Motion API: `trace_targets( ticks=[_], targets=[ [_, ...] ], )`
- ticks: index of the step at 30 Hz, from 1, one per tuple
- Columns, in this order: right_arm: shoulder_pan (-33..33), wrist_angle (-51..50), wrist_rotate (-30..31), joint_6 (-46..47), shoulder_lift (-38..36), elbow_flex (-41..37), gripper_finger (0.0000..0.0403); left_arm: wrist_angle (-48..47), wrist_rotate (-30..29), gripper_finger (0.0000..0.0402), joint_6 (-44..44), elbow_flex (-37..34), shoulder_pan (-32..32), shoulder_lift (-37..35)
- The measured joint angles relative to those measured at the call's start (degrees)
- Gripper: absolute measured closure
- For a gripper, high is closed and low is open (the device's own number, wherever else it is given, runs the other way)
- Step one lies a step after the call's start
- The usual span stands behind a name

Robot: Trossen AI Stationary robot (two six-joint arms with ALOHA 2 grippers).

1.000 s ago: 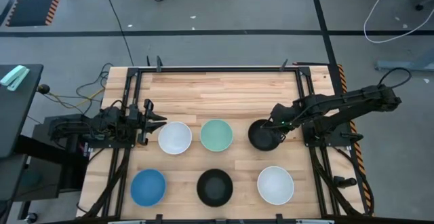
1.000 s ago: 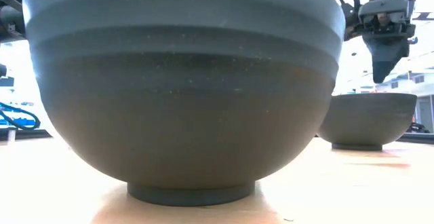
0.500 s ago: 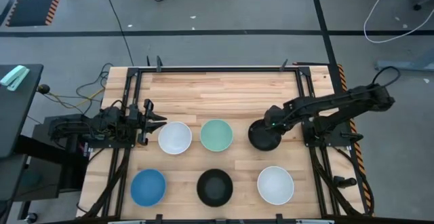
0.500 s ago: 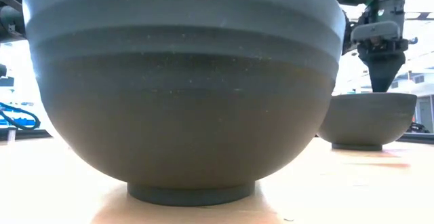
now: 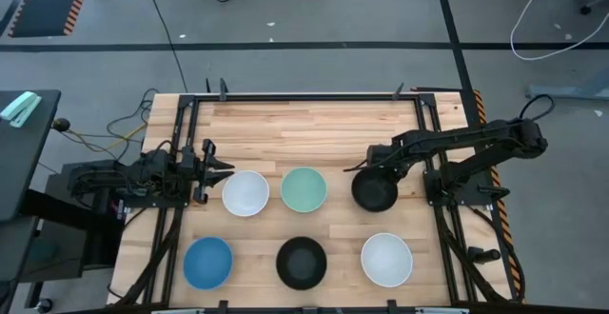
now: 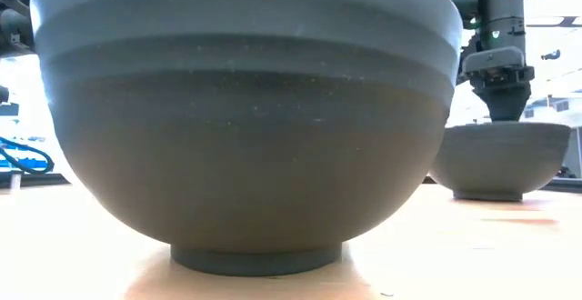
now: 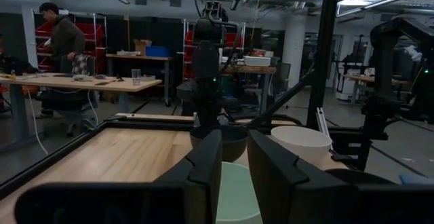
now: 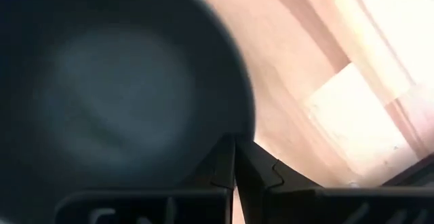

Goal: Nest bowls inside each other
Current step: Stack the top black bowl on top of the bottom white bowl

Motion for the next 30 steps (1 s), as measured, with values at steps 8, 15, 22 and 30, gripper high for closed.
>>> trace_targets(
  ticks=[8,15,22,30],
  targets=[
    [0.04,0.26,-0.8,-0.93,-2.95,1.09,0.0384,-0.15,0.0,0.0321,-0.01,0.01,0.01,0.0],
    [0.02,0.18,-0.8,-3.1,-3.7,1.09,0.038,-0.54,0.01,0.0325,-0.03,0.0,0.0,0.0],
    [0.02,0.17,-0.55,-3.33,-3.7,1.09,0.0331,-0.54,0.0,0.032,-0.01,0.0,-0.01,0.0],
    [0.0,0.15,1.22,-3.76,-3.7,1.09,0.0285,-0.54,0.01,0.0328,0.03,-0.01,0.01,0.0]
  ],
)
